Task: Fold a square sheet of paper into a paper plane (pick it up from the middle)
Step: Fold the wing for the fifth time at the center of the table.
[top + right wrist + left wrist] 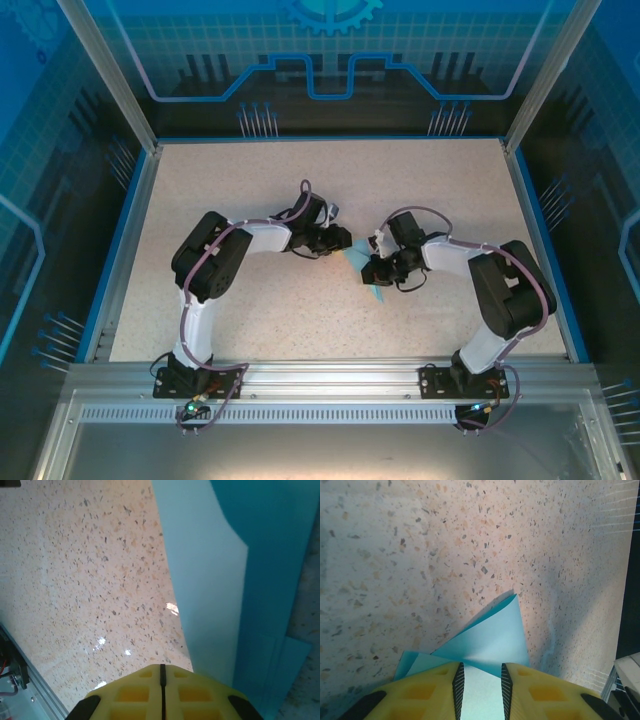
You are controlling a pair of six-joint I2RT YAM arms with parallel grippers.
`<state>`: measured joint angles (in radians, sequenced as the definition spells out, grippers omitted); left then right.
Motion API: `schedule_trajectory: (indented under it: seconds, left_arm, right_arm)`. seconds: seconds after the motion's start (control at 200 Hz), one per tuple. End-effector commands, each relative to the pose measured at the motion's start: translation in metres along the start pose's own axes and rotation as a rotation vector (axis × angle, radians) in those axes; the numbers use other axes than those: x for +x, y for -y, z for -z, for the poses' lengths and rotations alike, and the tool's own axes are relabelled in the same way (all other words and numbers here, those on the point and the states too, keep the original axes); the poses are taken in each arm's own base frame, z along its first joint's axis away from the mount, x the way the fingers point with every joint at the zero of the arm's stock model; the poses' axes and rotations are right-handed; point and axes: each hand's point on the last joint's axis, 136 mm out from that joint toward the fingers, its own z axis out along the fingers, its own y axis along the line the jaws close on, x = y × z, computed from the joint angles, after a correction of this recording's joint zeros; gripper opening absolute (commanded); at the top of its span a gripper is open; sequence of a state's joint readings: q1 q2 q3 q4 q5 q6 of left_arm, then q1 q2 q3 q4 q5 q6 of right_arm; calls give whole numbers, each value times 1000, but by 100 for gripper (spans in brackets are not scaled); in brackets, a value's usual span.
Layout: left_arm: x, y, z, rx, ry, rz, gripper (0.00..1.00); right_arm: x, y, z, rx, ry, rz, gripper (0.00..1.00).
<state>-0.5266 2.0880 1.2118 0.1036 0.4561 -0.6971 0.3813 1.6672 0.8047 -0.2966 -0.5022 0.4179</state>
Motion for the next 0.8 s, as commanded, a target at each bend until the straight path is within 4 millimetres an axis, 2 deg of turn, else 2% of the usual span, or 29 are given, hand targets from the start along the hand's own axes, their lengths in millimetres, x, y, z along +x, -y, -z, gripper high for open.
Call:
schedule_trajectory:
  seconds: [0.0,0.07,0.17,0.275,0.38,0.495,0.63,0.795]
  left_arm:
    - [11,-22,-11,-83,-42,-7,31]
    - [10,-21,-9,-88,-44,-14,31]
    - [7,-13,-5,-78,-37,-24,32]
    - [0,4,6,-57,-16,-45,33]
    - [-9,28,24,-33,21,-73,36]
    - [-6,52,38,-6,49,-100,36]
    - [12,75,27,31,34,-105,36]
    - [26,71,0,39,16,-53,34]
  right_arm:
    - [10,19,-1,28,-34,-67,8]
    - [16,34,-5,58,-55,-115,8]
    - [23,39,-13,40,-81,-147,7]
    - [28,44,-19,44,-93,-164,7]
    - [29,43,-17,42,-85,-160,7]
    - [28,38,-18,20,-90,-135,7]
    - [27,36,-23,26,-103,-113,7]
    - [31,39,-25,36,-103,-121,6]
